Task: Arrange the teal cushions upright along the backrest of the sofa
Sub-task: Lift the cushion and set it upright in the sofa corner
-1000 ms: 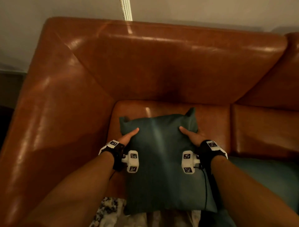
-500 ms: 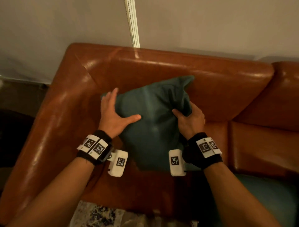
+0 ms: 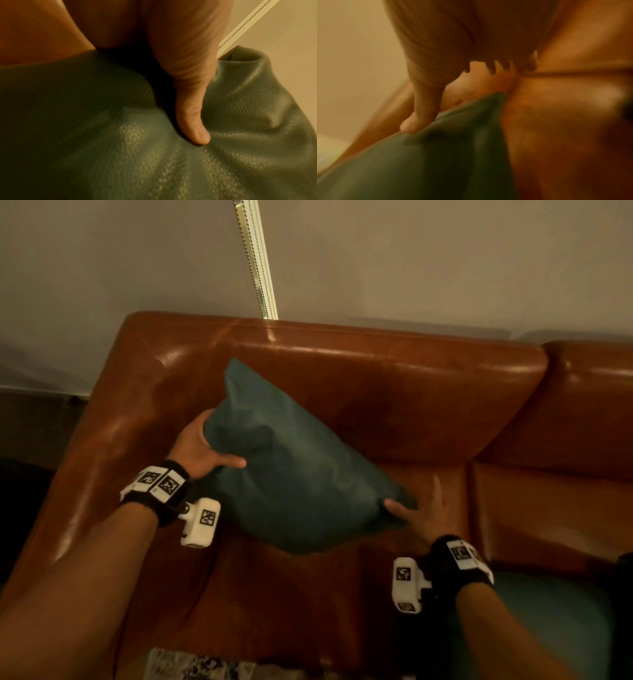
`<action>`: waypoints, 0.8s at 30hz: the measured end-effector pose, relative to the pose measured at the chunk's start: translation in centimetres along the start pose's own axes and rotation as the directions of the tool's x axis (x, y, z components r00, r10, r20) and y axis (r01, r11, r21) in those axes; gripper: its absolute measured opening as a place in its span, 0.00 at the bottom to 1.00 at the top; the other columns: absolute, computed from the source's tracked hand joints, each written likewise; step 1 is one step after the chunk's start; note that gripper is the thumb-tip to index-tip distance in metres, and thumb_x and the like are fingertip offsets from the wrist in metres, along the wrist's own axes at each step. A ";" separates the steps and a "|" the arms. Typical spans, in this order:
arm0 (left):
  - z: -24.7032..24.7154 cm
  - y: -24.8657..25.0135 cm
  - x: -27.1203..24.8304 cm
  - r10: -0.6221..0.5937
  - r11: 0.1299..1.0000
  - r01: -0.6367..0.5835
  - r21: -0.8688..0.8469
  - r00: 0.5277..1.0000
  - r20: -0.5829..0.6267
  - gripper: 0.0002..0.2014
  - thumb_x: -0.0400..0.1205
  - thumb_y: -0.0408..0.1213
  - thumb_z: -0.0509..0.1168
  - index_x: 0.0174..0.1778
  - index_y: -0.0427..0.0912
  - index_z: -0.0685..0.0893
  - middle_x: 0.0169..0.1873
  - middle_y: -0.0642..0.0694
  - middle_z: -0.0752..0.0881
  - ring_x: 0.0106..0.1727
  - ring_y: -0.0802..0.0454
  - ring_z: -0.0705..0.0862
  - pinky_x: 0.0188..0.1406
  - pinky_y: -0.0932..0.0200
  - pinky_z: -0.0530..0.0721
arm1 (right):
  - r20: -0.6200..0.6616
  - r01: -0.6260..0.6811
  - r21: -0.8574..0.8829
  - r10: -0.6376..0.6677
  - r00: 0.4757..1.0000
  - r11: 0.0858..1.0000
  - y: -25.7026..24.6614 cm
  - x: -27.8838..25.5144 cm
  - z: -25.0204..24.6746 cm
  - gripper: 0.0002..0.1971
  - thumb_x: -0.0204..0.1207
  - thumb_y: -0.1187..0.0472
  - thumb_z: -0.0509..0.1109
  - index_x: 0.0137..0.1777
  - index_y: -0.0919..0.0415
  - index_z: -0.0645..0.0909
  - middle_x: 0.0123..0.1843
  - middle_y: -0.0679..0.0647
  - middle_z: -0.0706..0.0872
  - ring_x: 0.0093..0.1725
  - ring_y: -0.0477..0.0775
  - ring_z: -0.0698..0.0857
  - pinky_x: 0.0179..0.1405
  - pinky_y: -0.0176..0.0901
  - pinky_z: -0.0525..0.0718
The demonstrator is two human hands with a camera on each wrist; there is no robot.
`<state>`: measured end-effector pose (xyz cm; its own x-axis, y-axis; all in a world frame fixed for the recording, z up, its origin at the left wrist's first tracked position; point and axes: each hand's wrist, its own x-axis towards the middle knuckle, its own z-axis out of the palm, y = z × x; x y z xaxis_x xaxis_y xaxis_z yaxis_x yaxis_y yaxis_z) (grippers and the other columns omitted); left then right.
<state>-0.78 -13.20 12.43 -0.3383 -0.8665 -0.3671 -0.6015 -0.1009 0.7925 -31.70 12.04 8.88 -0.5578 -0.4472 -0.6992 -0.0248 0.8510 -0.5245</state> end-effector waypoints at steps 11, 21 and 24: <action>-0.2 0.6 1.0 -0.035 0.967 -0.021 -0.255 0.976 -0.215 0.31 0.57 0.25 0.83 0.53 0.51 0.83 0.45 0.61 0.88 0.44 0.67 0.87 0.45 0.69 0.84 | -0.035 0.107 0.754 -0.124 0.992 0.648 -4.8 1.4 5.1 0.38 0.62 0.53 0.84 0.72 0.61 0.77 0.65 0.58 0.85 0.59 0.57 0.85 0.60 0.57 0.83; 3.0 -8.3 -0.1 -0.346 0.892 0.269 -0.363 0.923 -0.166 0.45 0.59 0.44 0.83 0.73 0.48 0.73 0.67 0.45 0.83 0.66 0.44 0.82 0.66 0.46 0.79 | -0.017 0.325 0.336 -0.339 0.941 0.884 -5.8 5.5 4.3 0.56 0.42 0.44 0.90 0.74 0.42 0.67 0.74 0.51 0.78 0.71 0.57 0.79 0.69 0.65 0.80; 4.6 -9.4 0.1 -0.467 0.815 0.437 -0.381 0.884 0.015 0.40 0.69 0.45 0.78 0.76 0.56 0.67 0.67 0.48 0.78 0.67 0.39 0.79 0.59 0.36 0.81 | 0.074 0.208 0.327 -0.244 0.967 0.922 -3.7 7.3 4.4 0.75 0.32 0.41 0.89 0.82 0.44 0.51 0.81 0.55 0.68 0.77 0.62 0.72 0.74 0.69 0.74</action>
<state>1.47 -10.12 2.72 -0.0292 -0.7113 -0.7023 -0.3624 -0.6473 0.6706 -32.03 4.44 3.58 -0.4722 -0.6606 -0.5836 0.1324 0.6014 -0.7879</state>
